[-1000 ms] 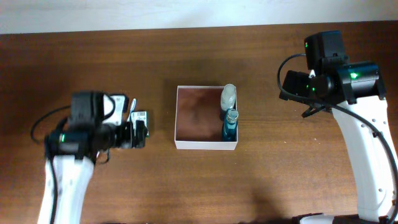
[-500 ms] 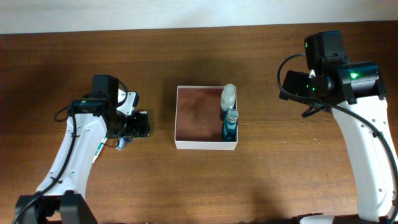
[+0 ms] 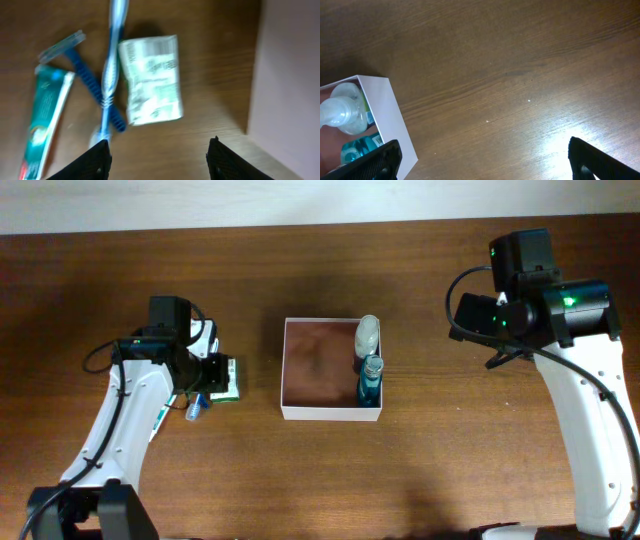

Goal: Pack container
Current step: 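Move the left gripper over the blue-and-white toothbrush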

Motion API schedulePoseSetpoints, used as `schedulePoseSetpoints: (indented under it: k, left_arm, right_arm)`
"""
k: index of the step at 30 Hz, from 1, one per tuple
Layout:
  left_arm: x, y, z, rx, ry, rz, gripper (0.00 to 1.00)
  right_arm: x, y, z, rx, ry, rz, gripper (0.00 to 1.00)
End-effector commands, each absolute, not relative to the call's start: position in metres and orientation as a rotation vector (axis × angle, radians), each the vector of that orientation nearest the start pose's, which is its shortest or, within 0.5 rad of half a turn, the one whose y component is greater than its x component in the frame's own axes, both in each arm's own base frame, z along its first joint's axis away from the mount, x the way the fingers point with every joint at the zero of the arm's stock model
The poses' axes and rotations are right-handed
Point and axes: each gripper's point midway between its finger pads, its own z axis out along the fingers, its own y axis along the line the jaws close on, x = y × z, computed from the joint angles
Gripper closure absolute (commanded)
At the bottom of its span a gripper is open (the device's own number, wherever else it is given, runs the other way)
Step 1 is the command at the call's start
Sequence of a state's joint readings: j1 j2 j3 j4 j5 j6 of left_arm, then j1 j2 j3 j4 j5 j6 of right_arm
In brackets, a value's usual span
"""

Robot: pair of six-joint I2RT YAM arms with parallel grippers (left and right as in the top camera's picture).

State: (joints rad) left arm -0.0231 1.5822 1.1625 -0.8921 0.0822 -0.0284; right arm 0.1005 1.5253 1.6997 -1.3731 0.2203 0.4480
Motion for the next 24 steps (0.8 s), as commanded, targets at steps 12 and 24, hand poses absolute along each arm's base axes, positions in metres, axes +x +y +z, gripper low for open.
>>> schedulePoseSetpoints:
  k: [12, 24]
  left_arm:
    - [0.325, 0.027, 0.092, -0.257, 2.903, 0.157, 0.3]
    - [0.325, 0.029, 0.075, -0.252, 2.904, 0.174, 0.31]
  right_arm:
    - [0.331, -0.007, 0.258, 0.535, 2.655, -0.158, 0.02]
    - [0.331, -0.007, 0.258, 0.535, 2.654, -0.159, 0.02]
